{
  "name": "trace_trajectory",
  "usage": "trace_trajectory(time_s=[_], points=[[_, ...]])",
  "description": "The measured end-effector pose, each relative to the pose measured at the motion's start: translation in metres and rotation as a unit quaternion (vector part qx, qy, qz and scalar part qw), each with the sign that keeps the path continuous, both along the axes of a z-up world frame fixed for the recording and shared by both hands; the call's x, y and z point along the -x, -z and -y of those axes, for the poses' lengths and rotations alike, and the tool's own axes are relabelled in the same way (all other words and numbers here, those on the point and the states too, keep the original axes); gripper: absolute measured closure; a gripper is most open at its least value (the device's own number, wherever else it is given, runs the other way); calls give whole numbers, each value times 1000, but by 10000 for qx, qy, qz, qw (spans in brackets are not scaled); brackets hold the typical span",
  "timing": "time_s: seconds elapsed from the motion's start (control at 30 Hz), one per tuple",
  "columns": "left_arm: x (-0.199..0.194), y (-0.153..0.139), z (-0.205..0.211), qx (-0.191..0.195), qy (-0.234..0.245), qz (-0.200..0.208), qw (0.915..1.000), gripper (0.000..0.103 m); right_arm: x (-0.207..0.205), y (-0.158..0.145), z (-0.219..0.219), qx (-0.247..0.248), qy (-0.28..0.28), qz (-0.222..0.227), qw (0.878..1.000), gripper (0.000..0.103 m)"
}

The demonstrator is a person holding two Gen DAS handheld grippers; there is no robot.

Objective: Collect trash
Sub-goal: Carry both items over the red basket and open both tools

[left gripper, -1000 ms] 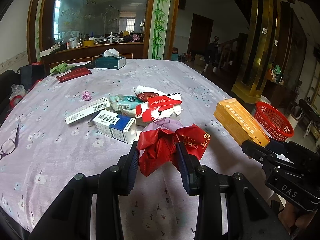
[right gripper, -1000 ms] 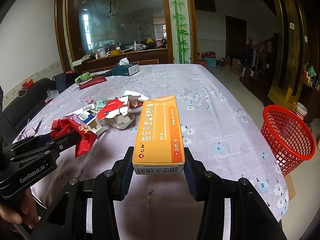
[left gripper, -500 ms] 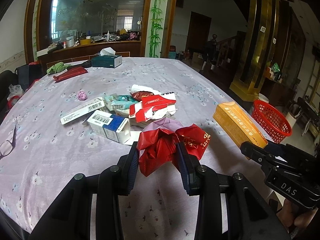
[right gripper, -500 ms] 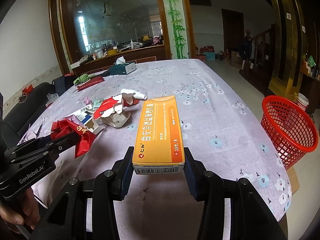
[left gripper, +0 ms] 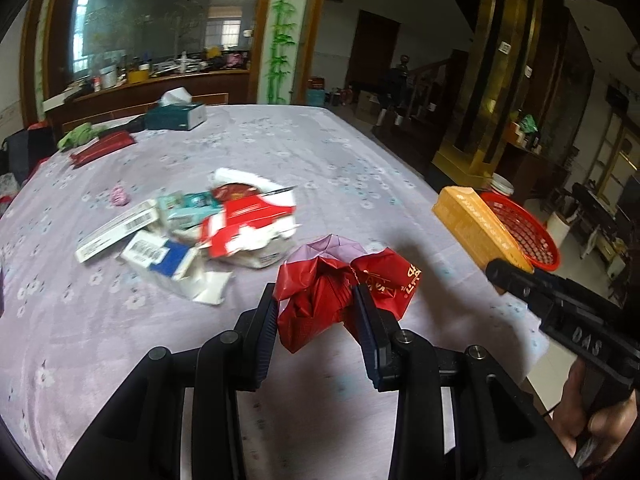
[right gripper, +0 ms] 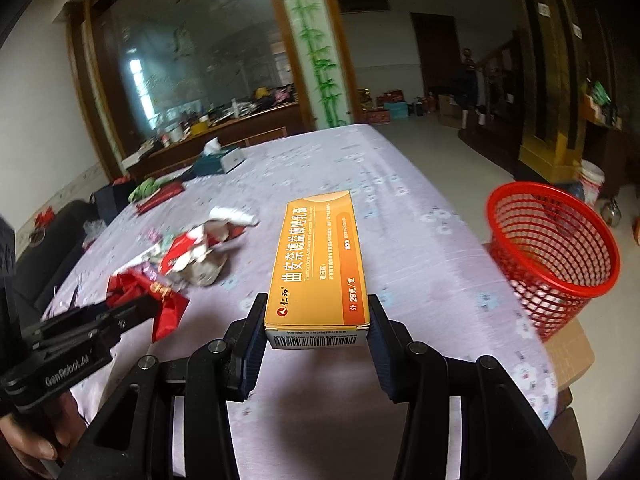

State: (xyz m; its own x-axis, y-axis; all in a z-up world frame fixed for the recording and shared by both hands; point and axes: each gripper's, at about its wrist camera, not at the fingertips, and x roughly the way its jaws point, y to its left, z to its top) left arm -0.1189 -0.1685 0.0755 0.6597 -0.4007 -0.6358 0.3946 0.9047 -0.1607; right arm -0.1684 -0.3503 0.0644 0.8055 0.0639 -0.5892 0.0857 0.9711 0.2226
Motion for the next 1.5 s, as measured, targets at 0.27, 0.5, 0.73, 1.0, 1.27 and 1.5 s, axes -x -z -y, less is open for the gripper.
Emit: trace_trajectory(time_s=[0.27, 0.5, 0.73, 1.0, 1.27, 1.5], points=[[5, -30, 59, 18, 783, 83, 9969, 69, 26, -33, 72, -303, 640, 272, 9971, 53], [5, -55, 130, 190, 1597, 110, 9869, 69, 43, -53, 127, -521, 1013, 384, 9927, 53], [-21, -53, 216, 44, 2066, 24, 9784, 68, 44, -56, 187, -847, 1495, 402, 9843, 53], [-49, -27, 294, -155, 2276, -259, 9733, 68, 27, -49, 234, -1104, 1832, 267, 9765, 53], [-61, -5, 331, -142, 2306, -521, 9716, 41, 5, -33, 268, -1275, 2087, 89, 9696, 51], [-51, -5, 302, -40, 2193, -434, 9747, 36, 9, -29, 273, -1234, 2116, 91, 9695, 45]])
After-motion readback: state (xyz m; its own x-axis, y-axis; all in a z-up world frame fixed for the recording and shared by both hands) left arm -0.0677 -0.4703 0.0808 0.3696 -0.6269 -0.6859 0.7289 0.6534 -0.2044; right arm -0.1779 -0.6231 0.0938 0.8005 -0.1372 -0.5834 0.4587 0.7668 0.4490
